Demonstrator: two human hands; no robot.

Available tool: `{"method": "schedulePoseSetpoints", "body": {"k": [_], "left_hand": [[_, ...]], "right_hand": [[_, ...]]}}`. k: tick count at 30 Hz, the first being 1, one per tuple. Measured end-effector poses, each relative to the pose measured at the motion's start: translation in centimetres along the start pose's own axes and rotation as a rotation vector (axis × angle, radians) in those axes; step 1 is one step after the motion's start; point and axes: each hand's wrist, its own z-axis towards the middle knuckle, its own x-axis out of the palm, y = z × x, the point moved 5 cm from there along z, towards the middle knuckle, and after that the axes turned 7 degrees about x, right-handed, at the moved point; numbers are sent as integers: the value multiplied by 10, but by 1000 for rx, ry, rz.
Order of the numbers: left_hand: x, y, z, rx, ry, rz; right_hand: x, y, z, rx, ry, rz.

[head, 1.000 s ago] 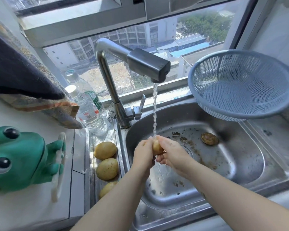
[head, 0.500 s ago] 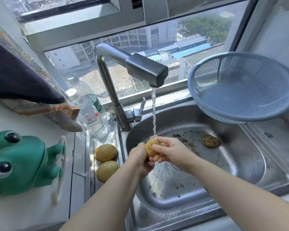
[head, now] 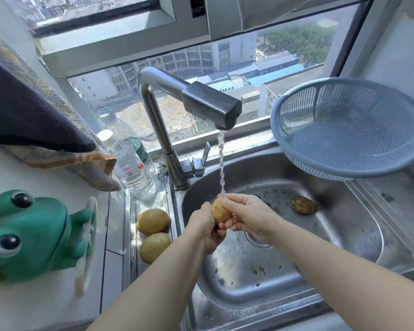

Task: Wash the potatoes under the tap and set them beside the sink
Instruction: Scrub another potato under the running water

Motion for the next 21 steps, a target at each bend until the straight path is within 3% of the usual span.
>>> {"method": "schedulePoseSetpoints", "body": {"k": [2,5,10,14,17,21], "left_hand": [[3,1,-1,14,21,10],[1,1,0,-6,57,35],[-1,-1,1,-61,109,20],[-1,-3,-5,-53,114,8],[0,-2,-10,-17,58,-8],[0,2,-12,16,36,27]], "right_hand": [[2,-2,0,-54,-172,-47],[5,-1,-6,-146,-218,-55],[2,8,-10,-135,17,-204],[-3,3,-8,42,146,45],[6,-3,-6,56,-6,138],[7,-6,-6,-51,-195,8]]}}
